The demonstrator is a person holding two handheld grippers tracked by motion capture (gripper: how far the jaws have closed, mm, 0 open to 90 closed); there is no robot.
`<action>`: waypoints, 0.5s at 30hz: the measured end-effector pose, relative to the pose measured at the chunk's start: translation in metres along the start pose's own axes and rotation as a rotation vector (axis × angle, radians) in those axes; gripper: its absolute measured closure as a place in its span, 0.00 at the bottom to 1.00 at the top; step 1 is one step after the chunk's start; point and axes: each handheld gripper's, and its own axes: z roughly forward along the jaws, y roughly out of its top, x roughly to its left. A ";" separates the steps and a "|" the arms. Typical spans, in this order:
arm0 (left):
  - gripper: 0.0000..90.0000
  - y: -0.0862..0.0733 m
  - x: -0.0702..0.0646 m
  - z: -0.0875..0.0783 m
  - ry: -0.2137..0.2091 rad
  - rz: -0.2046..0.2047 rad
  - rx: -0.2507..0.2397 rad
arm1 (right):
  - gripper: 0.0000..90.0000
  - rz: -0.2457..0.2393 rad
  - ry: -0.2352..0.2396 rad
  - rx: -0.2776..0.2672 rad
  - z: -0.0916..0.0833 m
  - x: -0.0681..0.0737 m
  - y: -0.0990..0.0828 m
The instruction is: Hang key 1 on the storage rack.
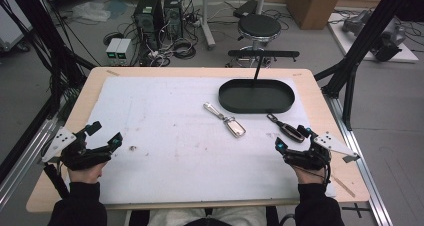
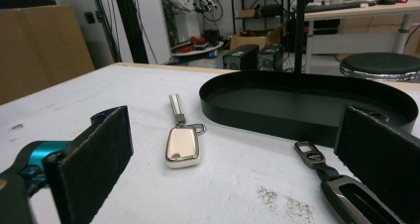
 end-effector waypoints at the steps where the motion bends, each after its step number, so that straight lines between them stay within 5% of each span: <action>1: 0.08 0.000 0.000 0.000 0.000 0.000 0.000 | 0.01 0.002 -0.001 0.003 0.001 0.000 0.000; 15: 0.08 0.000 0.000 0.001 0.005 -0.001 0.000 | 0.01 -0.012 -0.005 0.109 0.017 0.004 0.008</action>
